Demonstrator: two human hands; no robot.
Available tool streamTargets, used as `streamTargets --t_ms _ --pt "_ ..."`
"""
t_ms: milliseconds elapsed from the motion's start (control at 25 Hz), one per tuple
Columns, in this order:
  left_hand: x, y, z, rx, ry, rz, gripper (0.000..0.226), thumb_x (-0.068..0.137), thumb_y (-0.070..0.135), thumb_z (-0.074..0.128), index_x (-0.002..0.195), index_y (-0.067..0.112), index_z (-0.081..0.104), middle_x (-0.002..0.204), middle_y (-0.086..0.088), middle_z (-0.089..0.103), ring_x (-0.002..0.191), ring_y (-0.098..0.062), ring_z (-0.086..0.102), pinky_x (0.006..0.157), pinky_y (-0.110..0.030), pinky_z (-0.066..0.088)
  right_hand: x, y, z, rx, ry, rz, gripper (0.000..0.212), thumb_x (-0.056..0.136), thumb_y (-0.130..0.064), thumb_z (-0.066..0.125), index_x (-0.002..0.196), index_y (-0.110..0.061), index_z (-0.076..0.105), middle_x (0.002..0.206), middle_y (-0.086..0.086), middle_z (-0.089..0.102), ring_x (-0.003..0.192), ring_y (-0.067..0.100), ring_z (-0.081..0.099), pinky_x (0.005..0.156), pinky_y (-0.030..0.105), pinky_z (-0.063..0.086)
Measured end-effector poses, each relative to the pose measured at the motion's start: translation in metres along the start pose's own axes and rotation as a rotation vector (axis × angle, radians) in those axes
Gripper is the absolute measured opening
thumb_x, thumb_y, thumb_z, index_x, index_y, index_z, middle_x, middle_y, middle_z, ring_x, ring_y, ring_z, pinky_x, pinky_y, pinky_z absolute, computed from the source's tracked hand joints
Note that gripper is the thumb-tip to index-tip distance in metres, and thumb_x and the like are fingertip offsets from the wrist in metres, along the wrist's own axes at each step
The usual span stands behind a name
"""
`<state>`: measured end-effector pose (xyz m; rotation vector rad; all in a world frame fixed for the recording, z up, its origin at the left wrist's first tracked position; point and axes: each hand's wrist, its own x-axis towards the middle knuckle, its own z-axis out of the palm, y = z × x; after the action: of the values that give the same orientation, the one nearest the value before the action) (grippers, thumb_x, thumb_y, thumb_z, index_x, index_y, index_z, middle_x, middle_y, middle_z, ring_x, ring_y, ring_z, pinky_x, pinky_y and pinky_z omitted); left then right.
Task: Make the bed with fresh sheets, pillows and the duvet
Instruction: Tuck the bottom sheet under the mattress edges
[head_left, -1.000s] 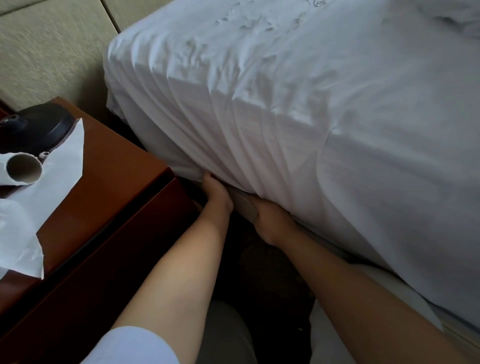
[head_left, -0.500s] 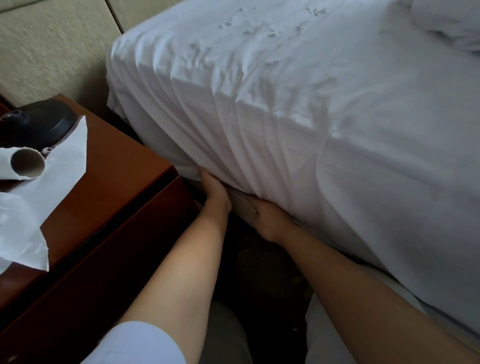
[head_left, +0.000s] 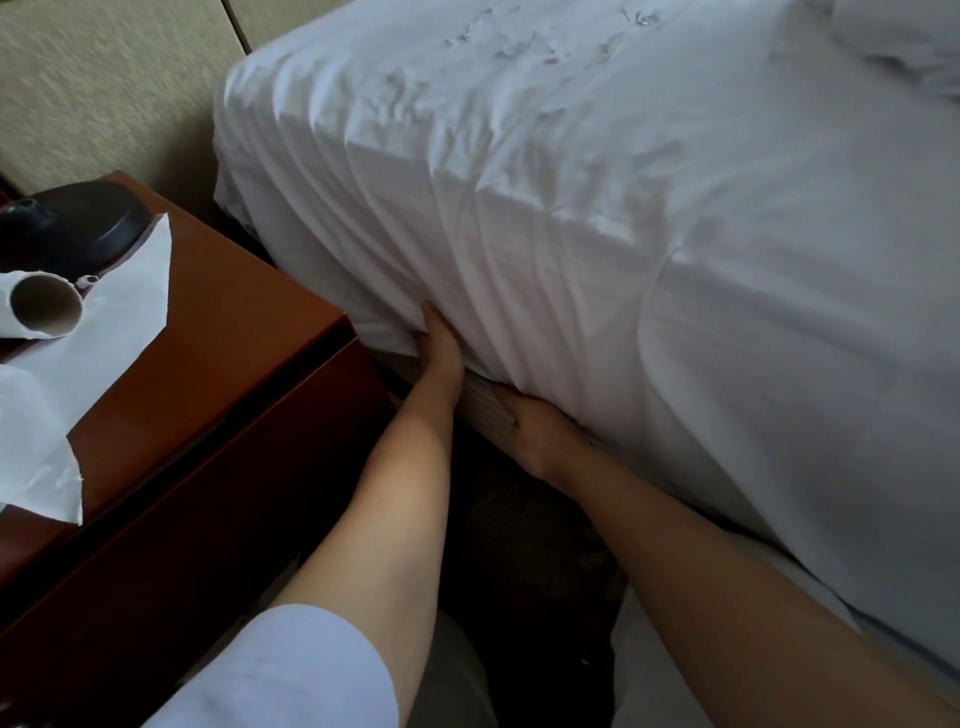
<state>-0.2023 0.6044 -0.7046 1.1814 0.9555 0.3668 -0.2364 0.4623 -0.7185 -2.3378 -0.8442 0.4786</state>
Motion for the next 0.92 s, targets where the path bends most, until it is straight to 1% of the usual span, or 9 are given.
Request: streamTargets --t_ms 120,200,400,480,520,600,680,800,920 --pt "0.011 0.001 0.002 -0.055 0.025 -0.014 0.093 0.083 0.078 0.028 0.151 0.015 0.022 0.153 -0.007 0.03 0.137 -0.024 0.035 0.115 -0.04 0.027 -0.003 0.002 -0.004 0.036 -0.008 -0.029 0.064 0.089 0.004 0.039 0.149 -0.014 0.027 0.151 0.01 0.034 0.137 0.025 0.033 0.111 0.022 0.02" --pt "0.01 0.004 -0.001 -0.062 0.018 -0.051 0.093 0.082 0.078 0.028 0.151 0.016 0.025 0.152 -0.007 0.033 0.134 -0.024 0.038 0.113 -0.039 0.031 -0.005 0.001 -0.006 0.062 -0.021 -0.014 0.063 0.09 0.005 0.038 0.149 -0.014 0.027 0.152 0.009 0.032 0.139 0.023 0.031 0.113 0.023 0.019" --pt "-0.043 0.002 -0.01 -0.172 0.097 0.022 0.053 0.102 0.043 0.03 0.143 0.012 0.039 0.137 -0.003 0.049 0.123 -0.02 0.047 0.094 -0.024 0.036 -0.004 0.009 0.005 0.025 -0.007 -0.042 0.057 0.089 -0.006 0.046 0.144 -0.021 0.041 0.143 0.008 0.047 0.129 0.024 0.046 0.109 0.035 0.036" --pt "-0.061 -0.002 -0.015 -0.12 0.094 0.085 0.034 0.102 0.029 0.038 0.124 0.013 0.057 0.114 0.002 0.058 0.107 -0.016 0.052 0.086 -0.022 0.039 -0.009 0.008 0.004 0.003 0.033 -0.054 0.051 0.089 -0.009 0.049 0.139 -0.02 0.046 0.136 0.008 0.054 0.121 0.024 0.053 0.104 0.035 0.042" --pt "-0.069 -0.002 -0.017 -0.098 0.081 0.108 0.023 0.1 0.021 0.041 0.104 0.015 0.064 0.101 0.005 0.059 0.099 -0.015 0.052 0.078 -0.021 0.042 -0.013 0.006 0.0 -0.026 0.051 -0.067 0.048 0.09 -0.007 0.049 0.136 -0.017 0.049 0.133 0.009 0.055 0.118 0.025 0.054 0.102 0.034 0.043" --pt "-0.075 -0.002 -0.021 0.019 0.076 0.159 0.025 0.095 0.007 0.045 0.08 0.016 0.063 0.085 0.005 0.059 0.09 -0.013 0.052 0.065 -0.016 0.04 -0.021 -0.001 -0.008 -0.095 0.079 -0.122 0.048 0.09 -0.003 0.047 0.137 -0.01 0.048 0.136 0.012 0.053 0.121 0.026 0.052 0.103 0.033 0.04" --pt "-0.079 0.0 -0.021 0.157 0.103 0.225 0.018 0.091 0.001 0.048 0.095 0.008 0.064 0.092 -0.001 0.061 0.09 -0.014 0.053 0.063 -0.016 0.04 -0.031 -0.011 -0.019 -0.201 0.15 -0.19 0.051 0.086 0.002 0.045 0.137 -0.003 0.047 0.14 0.015 0.049 0.124 0.029 0.051 0.105 0.035 0.04" --pt "-0.088 0.0 -0.02 0.368 0.099 0.349 0.025 0.091 0.001 0.049 0.114 0.003 0.059 0.105 -0.01 0.062 0.098 -0.02 0.057 0.076 -0.016 0.038 -0.044 -0.018 -0.029 -0.458 0.329 -0.349 0.046 0.073 -0.006 0.04 0.108 0.002 0.069 0.116 0.018 0.066 0.102 0.03 0.066 0.086 0.036 0.053" --pt "-0.102 0.008 -0.018 0.467 0.034 0.448 0.031 0.092 -0.001 0.043 0.116 0.003 0.061 0.112 -0.008 0.062 0.102 -0.017 0.054 0.079 -0.012 0.035 -0.055 -0.024 -0.045 -0.731 0.309 -0.373 0.048 0.074 -0.011 0.033 0.099 0.0 0.073 0.114 0.015 0.068 0.103 0.027 0.067 0.094 0.033 0.046"
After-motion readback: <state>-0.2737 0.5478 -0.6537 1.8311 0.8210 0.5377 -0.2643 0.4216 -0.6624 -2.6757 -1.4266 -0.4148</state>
